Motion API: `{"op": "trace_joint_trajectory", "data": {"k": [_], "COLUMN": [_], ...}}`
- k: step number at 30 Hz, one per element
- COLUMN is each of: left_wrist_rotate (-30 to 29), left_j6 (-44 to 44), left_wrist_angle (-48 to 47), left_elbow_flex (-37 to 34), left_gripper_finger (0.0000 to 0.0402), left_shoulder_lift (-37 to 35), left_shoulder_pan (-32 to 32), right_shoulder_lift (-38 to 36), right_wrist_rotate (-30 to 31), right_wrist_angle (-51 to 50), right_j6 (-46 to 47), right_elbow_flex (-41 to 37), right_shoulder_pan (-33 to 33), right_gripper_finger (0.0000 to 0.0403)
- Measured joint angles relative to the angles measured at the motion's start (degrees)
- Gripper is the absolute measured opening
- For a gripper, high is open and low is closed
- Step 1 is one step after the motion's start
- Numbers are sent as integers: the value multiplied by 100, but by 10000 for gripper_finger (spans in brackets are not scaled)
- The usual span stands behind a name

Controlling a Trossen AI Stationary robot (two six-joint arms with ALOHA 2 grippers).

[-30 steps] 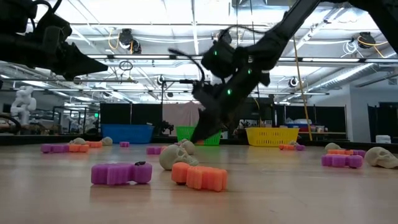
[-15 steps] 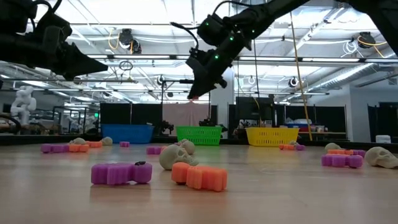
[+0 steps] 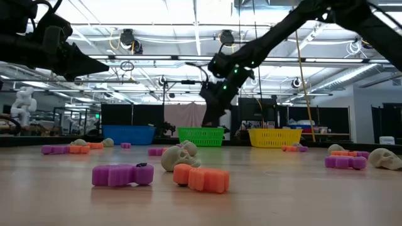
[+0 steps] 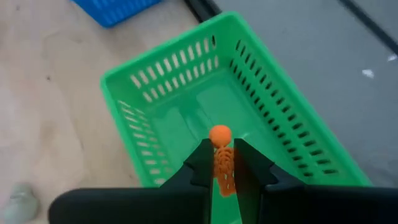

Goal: Sort Halloween decoration
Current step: Put the orange skeleton toy into the green basket, then put the purple skeleton toy into the blue basket

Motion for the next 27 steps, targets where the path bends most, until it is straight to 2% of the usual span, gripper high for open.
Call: {"op": "trace_joint_trajectory", "data": {"k": [3, 13, 18, 21, 27], "left_wrist_rotate": [-2, -2, -2, -4, -2], "left_j6": [-1, -2, -2, -7, -9], "left_wrist_angle": [51, 64, 105, 145, 300], "left_elbow_flex": [-9, -9, -9, -9, -7], "left_gripper_finger": [11, 11, 11, 11, 11], "left_shoulder_lift": [0, 0, 0, 0, 0], "left_shoulder_pan": [0, 1, 1, 1, 1], "right_shoulder_lift": [319, 1627, 1815, 1785, 1608], "right_wrist_rotate": [-36, -39, -25, -9, 315], "right_wrist_angle": [-84, -1574, -1895, -1975, -2234], "right_j6": [-81, -349, -444, -484, -798], "right_elbow_flex": [344, 2270, 2524, 2536, 2619], "right_shoulder_pan": [-12, -157, -143, -142, -120], "right_gripper_finger": [20, 20, 27, 49, 124]}}
